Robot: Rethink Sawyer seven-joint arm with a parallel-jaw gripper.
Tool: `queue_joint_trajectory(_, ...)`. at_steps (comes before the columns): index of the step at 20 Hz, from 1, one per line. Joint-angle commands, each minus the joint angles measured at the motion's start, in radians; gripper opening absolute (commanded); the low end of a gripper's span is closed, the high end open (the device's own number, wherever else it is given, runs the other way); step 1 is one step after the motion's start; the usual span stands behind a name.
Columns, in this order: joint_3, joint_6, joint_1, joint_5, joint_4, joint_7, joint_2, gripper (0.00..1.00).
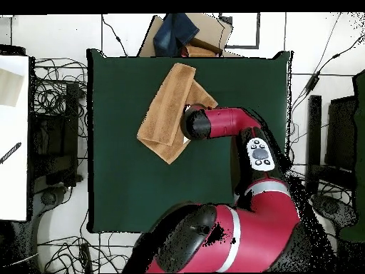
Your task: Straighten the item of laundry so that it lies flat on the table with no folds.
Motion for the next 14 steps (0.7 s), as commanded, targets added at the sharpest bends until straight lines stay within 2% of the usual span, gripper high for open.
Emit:
queue_joint_trajectory(1, -0.022, -0.078, 0.071, -0.039, -0.001, 0.088, 0.113, 0.00)
queue_joint_trajectory(6, -0.009, -0.078, 0.041, -0.009, 0.073, 0.090, 0.062, 0.00)
queue_joint_trajectory(8, -0.027, -0.078, 0.038, 0.003, 0.159, 0.121, -0.018, 0.00)
queue_joint_trajectory(10, -0.032, -0.049, 0.025, 0.012, 0.265, 0.114, -0.141, 0.00)
queue_joint_trajectory(11, -0.001, -0.004, -0.013, 0.029, 0.325, 0.069, -0.209, 0.00)
queue_joint_trajectory(14, 0.054, 0.063, -0.080, 0.063, 0.400, 0.000, -0.295, 0.00)
